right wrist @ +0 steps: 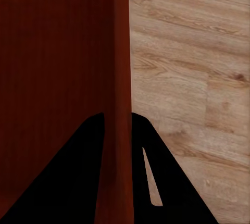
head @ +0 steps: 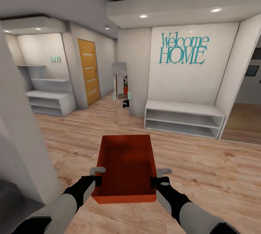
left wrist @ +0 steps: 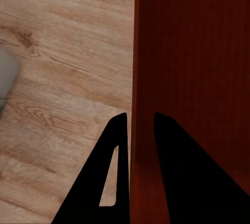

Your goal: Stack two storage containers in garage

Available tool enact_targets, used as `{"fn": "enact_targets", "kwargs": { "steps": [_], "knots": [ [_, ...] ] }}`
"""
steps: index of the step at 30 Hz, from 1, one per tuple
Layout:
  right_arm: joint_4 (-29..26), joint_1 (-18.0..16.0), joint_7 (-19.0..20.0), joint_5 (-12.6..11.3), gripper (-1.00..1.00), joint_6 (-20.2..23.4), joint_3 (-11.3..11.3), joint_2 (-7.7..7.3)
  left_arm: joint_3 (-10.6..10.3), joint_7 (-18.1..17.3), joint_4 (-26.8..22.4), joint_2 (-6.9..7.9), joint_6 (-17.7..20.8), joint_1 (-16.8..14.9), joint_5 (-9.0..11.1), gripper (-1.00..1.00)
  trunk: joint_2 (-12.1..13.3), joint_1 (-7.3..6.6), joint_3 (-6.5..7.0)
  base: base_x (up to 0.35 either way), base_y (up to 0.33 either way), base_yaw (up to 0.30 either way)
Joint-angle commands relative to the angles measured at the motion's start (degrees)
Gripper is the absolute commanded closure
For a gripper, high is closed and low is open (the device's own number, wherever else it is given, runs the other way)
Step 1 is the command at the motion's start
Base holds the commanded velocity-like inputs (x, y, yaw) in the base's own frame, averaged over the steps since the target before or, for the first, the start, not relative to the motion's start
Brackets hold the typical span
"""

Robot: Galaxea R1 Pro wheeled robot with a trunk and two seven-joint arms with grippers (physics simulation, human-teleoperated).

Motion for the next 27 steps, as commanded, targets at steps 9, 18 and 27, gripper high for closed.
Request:
{"fn": "enact_targets", "kwargs": {
  "steps": [9, 18, 27],
  "knots": [
    [-2.19, -0.12, -0.23, 0.15, 1.00, -0.62, -0.76, -0.07, 0.07, 0.27, -0.01, 0.77, 0.34, 0.02, 0.31, 1.00, -0.12, 0.06, -0.13, 0.324, 0.000, 0.000],
    [-2.19, -0.14, -0.21, 0.15, 1.00, -0.62, -0.76, -0.11, 0.07, 0.27, -0.01, 0.77, 0.34, 0.02, 0.31, 1.00, -0.12, 0.06, -0.13, 0.324, 0.000, 0.000],
    [-2.19, -0.14, -0.21, 0.15, 1.00, -0.62, -0.76, -0.16, 0.07, 0.27, -0.03, 0.77, 0.34, 0.02, 0.31, 1.00, -0.12, 0.06, -0.13, 0.324, 0.000, 0.000]
  ]
}}
